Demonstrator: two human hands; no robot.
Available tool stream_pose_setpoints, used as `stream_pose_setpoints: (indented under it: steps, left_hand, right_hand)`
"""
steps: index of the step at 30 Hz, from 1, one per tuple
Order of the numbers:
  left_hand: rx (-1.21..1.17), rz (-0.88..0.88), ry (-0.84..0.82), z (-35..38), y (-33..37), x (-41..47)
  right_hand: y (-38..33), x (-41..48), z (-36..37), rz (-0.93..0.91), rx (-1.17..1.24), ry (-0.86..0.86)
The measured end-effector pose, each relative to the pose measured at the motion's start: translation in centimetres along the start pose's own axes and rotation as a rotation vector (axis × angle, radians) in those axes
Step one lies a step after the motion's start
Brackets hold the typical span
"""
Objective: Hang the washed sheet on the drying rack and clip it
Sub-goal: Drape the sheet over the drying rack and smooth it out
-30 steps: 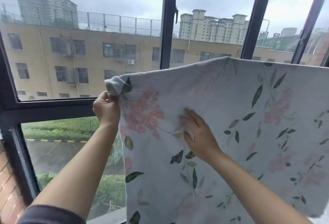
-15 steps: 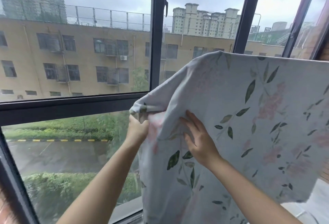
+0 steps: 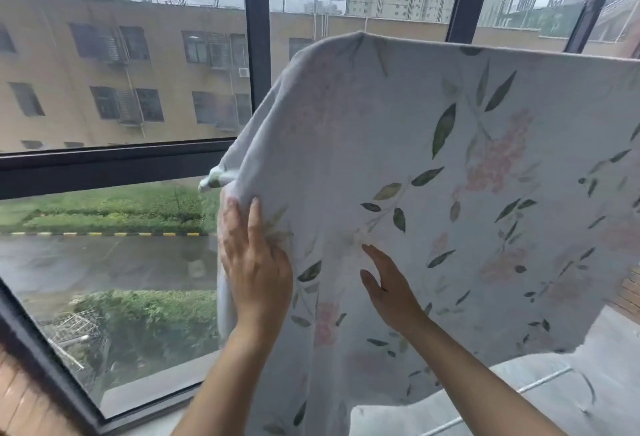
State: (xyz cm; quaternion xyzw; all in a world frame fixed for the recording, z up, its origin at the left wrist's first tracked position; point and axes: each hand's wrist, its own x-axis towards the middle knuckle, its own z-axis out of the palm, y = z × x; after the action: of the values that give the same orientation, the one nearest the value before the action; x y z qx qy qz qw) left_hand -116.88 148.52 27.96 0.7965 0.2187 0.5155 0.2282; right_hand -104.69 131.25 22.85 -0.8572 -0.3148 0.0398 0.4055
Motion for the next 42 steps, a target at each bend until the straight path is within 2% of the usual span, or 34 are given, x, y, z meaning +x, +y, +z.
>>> stream_pose_setpoints:
  steps: [4,8,12,17,19,24,28,31,34,38,42]
  left_hand:
    - [0.160,-0.066,-0.060,2.2,0.2,-4.5]
    - [0.205,-0.186,-0.143,4.4,-0.8,-8.8]
    - [0.154,-0.260,-0.171,4.9,-2.0,-12.0]
    - [0.034,-0.474,-0.078,3.3,-4.7,-13.5]
    - [-0.018,-0.576,-0.089,2.3,-6.6,-13.8]
    - [-0.194,-0.785,-0.303,0.0,-11.9,-13.6]
    - [-0.282,-0.786,-0.583,-1.5,-17.7,-13.2]
    - [-0.243,-0.747,-0.780,-2.4,-23.3,-12.9]
    - [-0.184,-0.760,-0.909,-2.8,-27.3,-13.5]
    - [-0.140,-0.771,-1.038,-1.8,-32.5,-15.1]
    - [-0.094,-0.759,-1.116,0.7,-36.8,-17.6]
  right_hand:
    - [4.3,-1.0,-0.9,0.013,0.032,-0.100]
    - [7.2,-1.9,-0.3,0.026,0.059,-0.185]
    - [8.1,-2.8,1.5,0.053,0.103,-0.262]
    - [6.9,-3.7,5.4,0.081,0.128,-0.400]
    - [5.9,-4.1,7.3,0.107,0.113,-0.430]
    - [4.1,-5.6,13.3,0.254,0.070,-0.503]
    - [2.9,-7.4,19.5,0.457,0.011,-0.511]
    - [1.5,-8.7,25.6,0.606,0.018,-0.447]
    - [0.8,-9.4,29.9,0.776,0.017,-0.392]
    - [2.3,-8.9,35.1,1.013,0.028,-0.257]
    - [6.0,-8.3,40.1,1.162,0.072,-0.162]
